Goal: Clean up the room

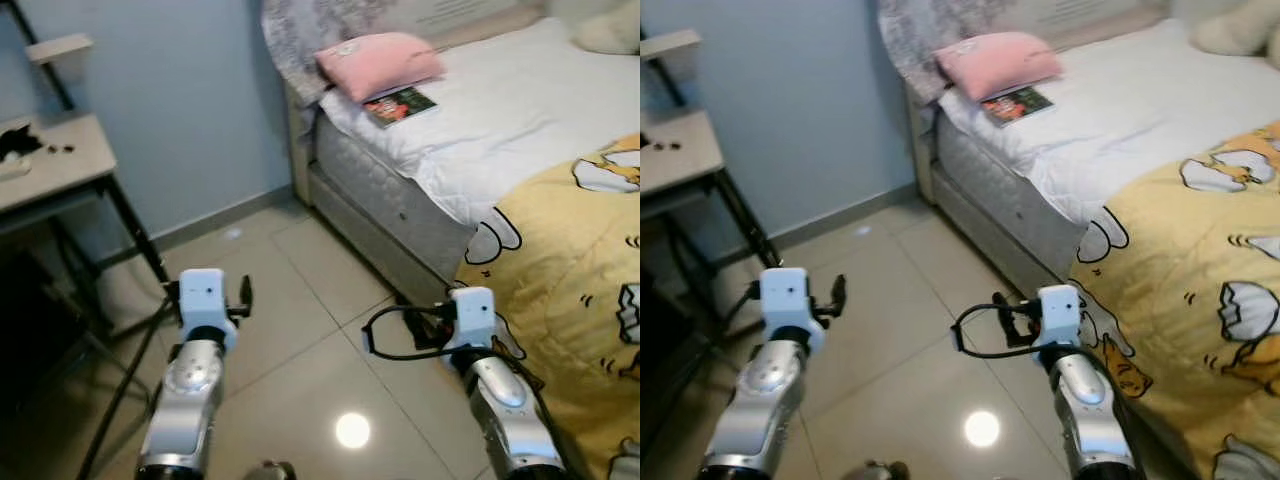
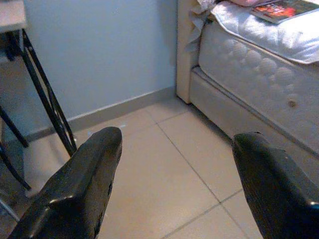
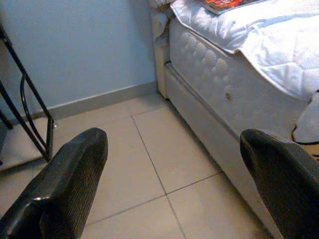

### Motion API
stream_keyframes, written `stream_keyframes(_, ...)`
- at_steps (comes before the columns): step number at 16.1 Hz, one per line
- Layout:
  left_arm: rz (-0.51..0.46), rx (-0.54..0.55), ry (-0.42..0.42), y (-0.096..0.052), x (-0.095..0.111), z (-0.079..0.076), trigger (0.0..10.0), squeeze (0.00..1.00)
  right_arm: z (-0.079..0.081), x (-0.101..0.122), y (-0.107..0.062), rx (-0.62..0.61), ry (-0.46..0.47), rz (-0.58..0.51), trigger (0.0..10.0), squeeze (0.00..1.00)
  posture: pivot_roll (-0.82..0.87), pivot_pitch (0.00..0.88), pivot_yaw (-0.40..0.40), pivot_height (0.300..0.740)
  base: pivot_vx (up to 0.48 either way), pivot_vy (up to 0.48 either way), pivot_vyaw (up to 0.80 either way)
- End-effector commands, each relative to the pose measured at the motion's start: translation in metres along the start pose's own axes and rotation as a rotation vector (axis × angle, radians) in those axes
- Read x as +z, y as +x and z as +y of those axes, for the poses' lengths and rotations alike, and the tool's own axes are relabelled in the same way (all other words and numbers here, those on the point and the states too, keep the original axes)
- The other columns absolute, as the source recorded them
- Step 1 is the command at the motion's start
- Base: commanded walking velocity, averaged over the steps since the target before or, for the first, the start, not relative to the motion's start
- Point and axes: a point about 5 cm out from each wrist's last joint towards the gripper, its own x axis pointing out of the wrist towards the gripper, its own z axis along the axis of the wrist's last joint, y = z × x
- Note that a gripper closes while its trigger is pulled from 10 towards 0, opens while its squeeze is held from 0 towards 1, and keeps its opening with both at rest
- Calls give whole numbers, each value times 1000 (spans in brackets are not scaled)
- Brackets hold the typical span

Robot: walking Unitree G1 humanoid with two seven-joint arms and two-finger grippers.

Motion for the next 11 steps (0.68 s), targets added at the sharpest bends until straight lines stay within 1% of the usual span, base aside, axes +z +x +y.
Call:
stream_keyframes(1, -13, 30, -7, 3, 3, 3, 10000, 0, 2, 5, 2, -1, 1, -23, 10000, 435, -149, 0, 58, 740, 0, -480, 550)
stream_keyframes(2, -13, 33, -14, 3, 3, 2, 10000, 0, 2, 5, 2, 0, 0, -25, 10000, 435, -149, 0, 58, 740, 0, -480, 550)
stream_keyframes(4, -6, 18, -94, 3, 2, 0, 10000, 0, 3, 5, 1, 16, -19, -26, 10000, 471, -154, 0, 57, 740, 0, 0, 547)
stream_keyframes(7, 11, 29, -105, 2, 0, 0, 10000, 0, 3, 5, 1, 19, -21, -23, 10000, 478, -153, 0, 54, 740, 0, 0, 544)
stream_keyframes(8, 16, 36, -90, 2, -1, 1, 10000, 0, 2, 5, 1, 22, -22, -22, 10000, 482, -153, 0, 53, 740, 311, 0, 544)
stream_keyframes(11, 15, 55, -93, 4, -1, 5, 10000, 0, 2, 6, 1, 29, -30, -22, 10000, 486, -149, 0, 49, 740, 442, 0, 544)
